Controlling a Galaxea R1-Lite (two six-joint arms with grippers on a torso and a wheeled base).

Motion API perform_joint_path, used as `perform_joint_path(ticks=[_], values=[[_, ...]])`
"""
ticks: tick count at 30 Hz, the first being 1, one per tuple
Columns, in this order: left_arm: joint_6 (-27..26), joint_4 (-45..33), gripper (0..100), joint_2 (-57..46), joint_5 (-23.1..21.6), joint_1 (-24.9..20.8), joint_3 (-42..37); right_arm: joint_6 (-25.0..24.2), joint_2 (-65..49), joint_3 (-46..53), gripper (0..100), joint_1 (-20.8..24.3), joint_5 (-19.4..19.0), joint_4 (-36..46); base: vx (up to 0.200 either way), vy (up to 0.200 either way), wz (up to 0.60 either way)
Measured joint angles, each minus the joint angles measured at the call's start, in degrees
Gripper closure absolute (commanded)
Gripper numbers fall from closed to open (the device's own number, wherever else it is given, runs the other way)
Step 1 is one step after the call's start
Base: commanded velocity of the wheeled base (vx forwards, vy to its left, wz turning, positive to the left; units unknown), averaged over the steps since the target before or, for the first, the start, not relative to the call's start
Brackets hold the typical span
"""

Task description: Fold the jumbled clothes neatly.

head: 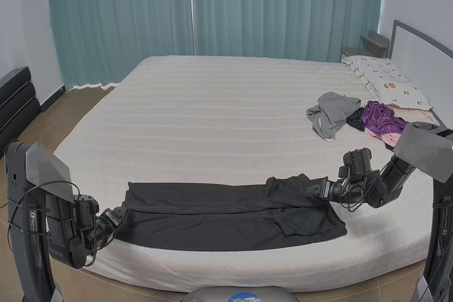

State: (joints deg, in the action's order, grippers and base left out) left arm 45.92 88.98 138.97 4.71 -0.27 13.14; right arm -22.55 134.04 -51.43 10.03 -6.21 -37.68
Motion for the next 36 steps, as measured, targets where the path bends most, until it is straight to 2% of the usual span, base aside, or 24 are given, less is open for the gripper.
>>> perform_joint_path(ticks=[5, 11, 14, 21, 32, 36], values=[[-0.07, 0.00, 0, 0.09, 0.02, 0.02, 0.09, -5.34, -3.91, -0.30, 0, 0.51, 0.95, 1.30, 0.000, 0.000, 0.00], [-0.05, 0.00, 0, 0.17, 0.02, -0.02, 0.22, -17.16, -7.94, -0.66, 0, 4.99, 3.41, 6.78, 0.000, 0.000, 0.00], [-0.05, 0.00, 0, 0.20, 0.02, 0.05, 0.26, -23.61, -9.23, -1.23, 0, 7.88, 4.18, 11.69, 0.000, 0.000, 0.00], [-0.09, 0.00, 0, 0.37, 0.09, 0.09, 0.46, -34.35, -7.94, -7.66, 0, 11.79, 7.51, 22.85, 0.000, 0.000, 0.00], [-0.52, 0.00, 0, 0.83, 0.24, 0.20, 0.63, -40.23, -1.32, -19.60, 0, 13.28, 11.02, 35.12, 0.000, 0.000, 0.00], [-0.66, 0.00, 0, 0.96, 0.27, 0.20, 0.66, -40.89, 0.39, -22.38, 0, 13.36, 11.86, 36.24, 0.000, 0.000, 0.00]])
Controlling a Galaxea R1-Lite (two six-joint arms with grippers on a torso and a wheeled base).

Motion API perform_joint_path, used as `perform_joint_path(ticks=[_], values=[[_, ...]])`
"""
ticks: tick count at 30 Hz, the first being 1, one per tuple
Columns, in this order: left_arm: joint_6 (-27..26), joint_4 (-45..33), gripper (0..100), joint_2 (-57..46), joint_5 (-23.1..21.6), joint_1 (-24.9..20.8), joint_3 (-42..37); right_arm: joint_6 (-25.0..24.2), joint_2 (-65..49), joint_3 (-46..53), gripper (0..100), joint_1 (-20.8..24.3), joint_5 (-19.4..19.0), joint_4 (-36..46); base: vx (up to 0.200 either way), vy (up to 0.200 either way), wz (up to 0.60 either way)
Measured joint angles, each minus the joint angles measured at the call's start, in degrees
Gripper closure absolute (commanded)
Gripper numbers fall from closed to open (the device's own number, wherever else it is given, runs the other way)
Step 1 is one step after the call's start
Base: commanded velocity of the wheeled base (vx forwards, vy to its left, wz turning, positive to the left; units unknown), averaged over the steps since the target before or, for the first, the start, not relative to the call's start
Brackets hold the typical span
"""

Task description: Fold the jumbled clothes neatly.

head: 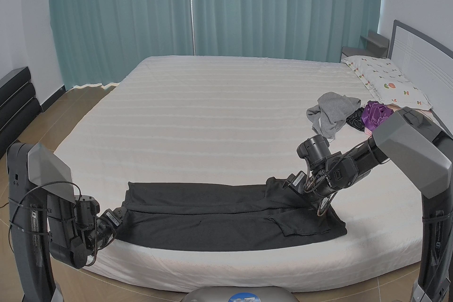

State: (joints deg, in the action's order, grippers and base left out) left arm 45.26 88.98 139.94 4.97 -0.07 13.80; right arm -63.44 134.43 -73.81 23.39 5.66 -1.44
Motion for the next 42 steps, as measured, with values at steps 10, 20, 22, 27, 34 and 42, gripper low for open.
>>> perform_joint_path(ticks=[10, 20, 22, 27, 34, 42], values=[[-0.02, 0.00, 0, 0.09, 0.02, -0.04, 0.02, 2.66, 3.45, -2.17, 0, 0.67, 5.05, 0.46, 0.000, 0.000, 0.00], [-0.02, 0.00, 0, 0.17, 0.02, -0.02, 0.00, 3.04, 4.91, -3.44, 100, 0.26, 5.51, 0.73, 0.000, 0.000, 0.00], [-0.02, 0.00, 0, 0.17, 0.00, -0.02, 0.02, 3.08, 4.90, -3.33, 100, 0.26, 5.51, 0.73, 0.000, 0.000, 0.00], [-0.09, 0.00, 0, 0.20, 0.02, -0.02, -0.02, 3.08, 4.46, -2.43, 100, 0.61, 5.51, 0.82, 0.000, 0.000, 0.00], [-1.15, 0.00, 0, 0.39, 0.09, -0.02, -0.02, 4.55, 2.93, 0.50, 100, 1.27, 5.45, 0.68, 0.000, 0.000, 0.00], [-1.43, 0.00, 0, 0.72, 0.11, -0.02, -0.02, 6.79, 2.01, 3.17, 100, 1.66, 5.51, -0.12, 0.000, 0.000, 0.00]])
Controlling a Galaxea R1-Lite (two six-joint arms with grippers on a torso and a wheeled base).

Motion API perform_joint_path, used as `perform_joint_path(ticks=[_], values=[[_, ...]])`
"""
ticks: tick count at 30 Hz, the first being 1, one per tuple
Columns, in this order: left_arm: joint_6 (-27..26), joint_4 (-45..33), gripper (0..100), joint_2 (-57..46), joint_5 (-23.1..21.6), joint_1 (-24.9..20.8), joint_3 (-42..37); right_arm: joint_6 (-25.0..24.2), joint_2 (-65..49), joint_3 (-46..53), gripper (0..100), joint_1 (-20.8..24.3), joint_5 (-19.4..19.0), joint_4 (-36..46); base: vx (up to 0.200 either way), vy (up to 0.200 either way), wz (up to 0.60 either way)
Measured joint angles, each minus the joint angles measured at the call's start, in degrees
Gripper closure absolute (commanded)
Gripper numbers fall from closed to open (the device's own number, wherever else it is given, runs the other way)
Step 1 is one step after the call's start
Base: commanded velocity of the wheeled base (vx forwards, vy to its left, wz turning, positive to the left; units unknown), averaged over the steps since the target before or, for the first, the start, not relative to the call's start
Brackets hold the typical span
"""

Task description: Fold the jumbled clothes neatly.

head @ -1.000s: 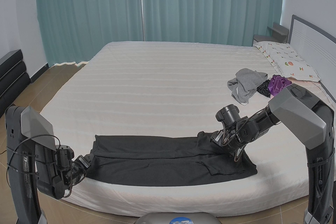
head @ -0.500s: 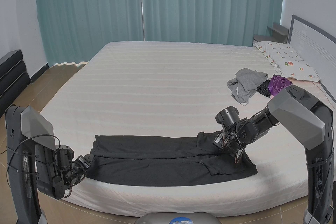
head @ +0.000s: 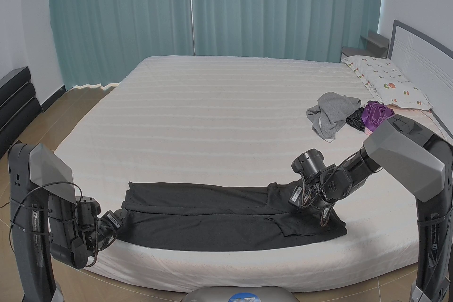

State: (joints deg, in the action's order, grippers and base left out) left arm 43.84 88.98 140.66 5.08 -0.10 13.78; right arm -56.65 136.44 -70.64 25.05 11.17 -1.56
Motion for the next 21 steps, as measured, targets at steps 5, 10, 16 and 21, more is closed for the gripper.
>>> perform_joint_path(ticks=[5, 10, 16, 21], values=[[0.00, 0.00, 0, 0.05, 0.00, 0.00, 0.02, 0.40, -0.20, 0.13, 0, 0.05, 0.00, -1.85, 0.000, 0.000, 0.00], [0.00, 0.00, 0, 0.05, 0.00, 0.00, 0.00, 1.10, -1.18, 0.69, 0, -0.04, -1.07, -3.94, 0.000, 0.000, 0.00], [0.23, -0.02, 0, -0.38, -0.20, 0.23, 0.06, 1.89, -5.05, 3.01, 0, -2.18, -5.56, -6.95, 0.000, 0.000, 0.00], [-0.11, -0.57, 0, -3.44, -0.49, 0.23, 1.35, 5.94, -7.14, 6.01, 0, -6.51, -8.50, -12.64, 0.000, 0.000, 0.00]])
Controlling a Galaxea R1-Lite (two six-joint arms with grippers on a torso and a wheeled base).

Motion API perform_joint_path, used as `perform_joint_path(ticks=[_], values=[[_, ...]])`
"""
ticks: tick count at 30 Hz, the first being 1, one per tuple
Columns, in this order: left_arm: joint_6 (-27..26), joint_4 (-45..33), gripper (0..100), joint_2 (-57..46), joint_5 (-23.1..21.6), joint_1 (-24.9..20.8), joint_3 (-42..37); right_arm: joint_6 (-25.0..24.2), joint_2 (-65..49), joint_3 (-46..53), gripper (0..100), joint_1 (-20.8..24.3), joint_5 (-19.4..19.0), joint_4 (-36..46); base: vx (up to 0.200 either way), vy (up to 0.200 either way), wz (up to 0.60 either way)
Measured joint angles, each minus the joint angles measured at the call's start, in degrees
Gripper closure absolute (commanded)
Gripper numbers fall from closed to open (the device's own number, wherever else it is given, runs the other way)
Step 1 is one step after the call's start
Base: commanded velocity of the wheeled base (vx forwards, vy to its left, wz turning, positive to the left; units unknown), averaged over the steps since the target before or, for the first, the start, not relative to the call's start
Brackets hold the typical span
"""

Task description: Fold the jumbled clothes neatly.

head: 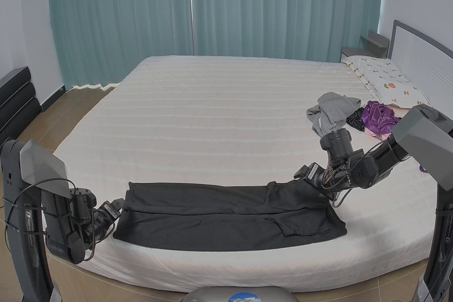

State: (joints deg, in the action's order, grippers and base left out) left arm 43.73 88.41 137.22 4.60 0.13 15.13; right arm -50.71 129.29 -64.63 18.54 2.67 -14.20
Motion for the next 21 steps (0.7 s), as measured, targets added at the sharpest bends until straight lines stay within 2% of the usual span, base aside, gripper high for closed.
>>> perform_joint_path(ticks=[4, 10, 14, 21], values=[[-1.17, -6.86, 0, -2.90, -0.22, -0.16, 4.72, 2.29, -0.35, 2.38, 0, -3.06, -1.34, -5.52, 0.000, 0.000, 0.00], [-1.85, -22.26, 0, -5.22, -2.82, 0.05, 18.14, 3.75, 0.80, 3.94, 0, -5.73, -3.02, -12.04, 0.000, 0.000, 0.00], [-2.13, -28.38, 0, -4.63, -5.55, 0.11, 27.48, 4.21, 2.35, 4.13, 0, -7.35, -4.33, -15.10, 0.000, 0.000, 0.00], [-3.01, -36.60, 0, 1.29, -7.46, 0.07, 41.79, 4.49, 5.74, 2.97, 0, -9.78, -5.57, -19.16, 0.000, 0.000, 0.00]])
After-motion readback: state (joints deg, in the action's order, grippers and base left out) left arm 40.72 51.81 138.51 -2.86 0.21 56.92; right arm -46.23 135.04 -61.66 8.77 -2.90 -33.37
